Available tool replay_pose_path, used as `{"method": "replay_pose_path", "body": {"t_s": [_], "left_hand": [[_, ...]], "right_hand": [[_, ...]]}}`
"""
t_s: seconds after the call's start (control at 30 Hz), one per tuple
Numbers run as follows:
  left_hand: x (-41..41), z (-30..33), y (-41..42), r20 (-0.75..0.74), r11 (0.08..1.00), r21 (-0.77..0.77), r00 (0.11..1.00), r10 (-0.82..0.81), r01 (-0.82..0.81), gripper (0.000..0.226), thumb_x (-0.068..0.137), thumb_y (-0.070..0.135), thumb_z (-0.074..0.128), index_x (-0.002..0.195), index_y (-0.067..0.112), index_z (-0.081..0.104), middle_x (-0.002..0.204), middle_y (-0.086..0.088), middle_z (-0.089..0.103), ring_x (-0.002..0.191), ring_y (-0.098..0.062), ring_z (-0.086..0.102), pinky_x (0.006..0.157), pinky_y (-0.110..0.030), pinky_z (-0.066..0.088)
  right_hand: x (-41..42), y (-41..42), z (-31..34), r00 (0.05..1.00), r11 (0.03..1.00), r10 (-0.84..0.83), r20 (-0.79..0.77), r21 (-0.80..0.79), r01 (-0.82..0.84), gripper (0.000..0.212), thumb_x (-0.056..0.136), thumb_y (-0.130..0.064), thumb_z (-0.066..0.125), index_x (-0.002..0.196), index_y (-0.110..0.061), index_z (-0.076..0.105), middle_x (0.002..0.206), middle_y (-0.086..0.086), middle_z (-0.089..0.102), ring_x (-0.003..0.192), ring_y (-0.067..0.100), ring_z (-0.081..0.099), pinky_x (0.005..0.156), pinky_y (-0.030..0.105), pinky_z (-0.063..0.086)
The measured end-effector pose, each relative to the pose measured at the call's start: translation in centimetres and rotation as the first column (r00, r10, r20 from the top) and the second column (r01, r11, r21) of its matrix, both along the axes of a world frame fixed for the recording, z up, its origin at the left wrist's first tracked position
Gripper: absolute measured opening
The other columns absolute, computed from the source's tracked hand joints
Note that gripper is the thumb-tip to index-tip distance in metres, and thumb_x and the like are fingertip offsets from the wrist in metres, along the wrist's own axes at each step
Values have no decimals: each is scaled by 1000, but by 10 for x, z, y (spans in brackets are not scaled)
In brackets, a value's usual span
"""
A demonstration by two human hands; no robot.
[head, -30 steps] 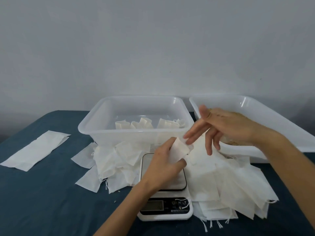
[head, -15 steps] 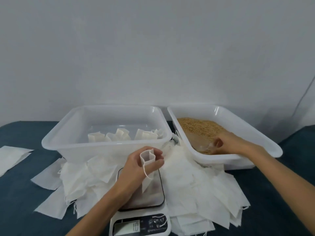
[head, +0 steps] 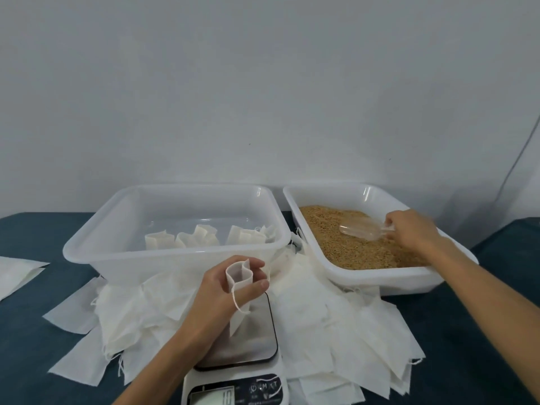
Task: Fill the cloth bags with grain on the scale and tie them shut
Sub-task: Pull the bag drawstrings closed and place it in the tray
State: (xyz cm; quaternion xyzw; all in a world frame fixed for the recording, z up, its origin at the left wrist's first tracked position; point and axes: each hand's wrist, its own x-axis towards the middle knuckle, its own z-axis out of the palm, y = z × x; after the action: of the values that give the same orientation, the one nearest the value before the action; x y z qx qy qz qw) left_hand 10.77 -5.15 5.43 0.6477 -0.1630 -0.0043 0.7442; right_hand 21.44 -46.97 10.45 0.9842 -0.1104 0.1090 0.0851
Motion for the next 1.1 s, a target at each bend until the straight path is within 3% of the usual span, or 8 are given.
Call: {"method": "replay_pose_path", "body": {"t_s": [0.17, 0.33, 0.5, 0.83, 1.1], "left_hand": [[5, -2, 5, -5, 1000, 3, 1000, 19, -19, 29, 74, 20, 85, 102, 20, 77, 93, -10, 75, 84, -18, 71, 69, -24, 57], [5, -3, 6, 2, 1000, 8, 1000, 18, -19, 40, 69, 32, 88, 105, 21, 77, 95, -8, 75, 85, -17, 72, 71, -23, 57], [5, -4, 7, 7, 1000, 2, 1000, 11, -11, 40, 69, 33, 88, 106, 22, 77, 96, -8, 75, 87, -19, 73, 71, -23, 58], [7, -11, 5, 31, 999, 38, 999, 10, -11, 46, 68, 37, 88, 109, 21, 76, 97, -7, 75, 87, -16, 72, 74, -22, 57], [8, -12, 5, 38, 999, 35, 999, 9, -10, 45, 68, 39, 88, 108, 22, 75, 97, -8, 76, 86, -16, 72, 75, -22, 57]], "right_hand": [[13, 21, -3, 990, 992, 130, -54, 8, -129, 21, 89, -13, 70, 110, -17, 69, 108, 4, 69, 97, 24, 65, 85, 40, 54], [18, 32, -12, 967, 951, 247, -65, 205, -229, 9, 85, -11, 77, 88, -17, 70, 91, -1, 68, 91, 20, 65, 77, 32, 49], [12, 13, -13, 986, 865, 167, -7, 481, -143, 23, 82, -12, 81, 103, -10, 73, 108, 3, 70, 105, 21, 63, 97, 36, 49], [-21, -8, -8, 974, 778, 224, -25, 607, -163, 12, 85, -11, 78, 90, -21, 74, 101, -10, 72, 106, 13, 65, 101, 35, 47], [-36, 25, 10, 927, 618, 363, 94, 720, -315, 16, 89, -8, 72, 105, -14, 72, 106, -6, 74, 106, 11, 68, 107, 44, 48]]}}
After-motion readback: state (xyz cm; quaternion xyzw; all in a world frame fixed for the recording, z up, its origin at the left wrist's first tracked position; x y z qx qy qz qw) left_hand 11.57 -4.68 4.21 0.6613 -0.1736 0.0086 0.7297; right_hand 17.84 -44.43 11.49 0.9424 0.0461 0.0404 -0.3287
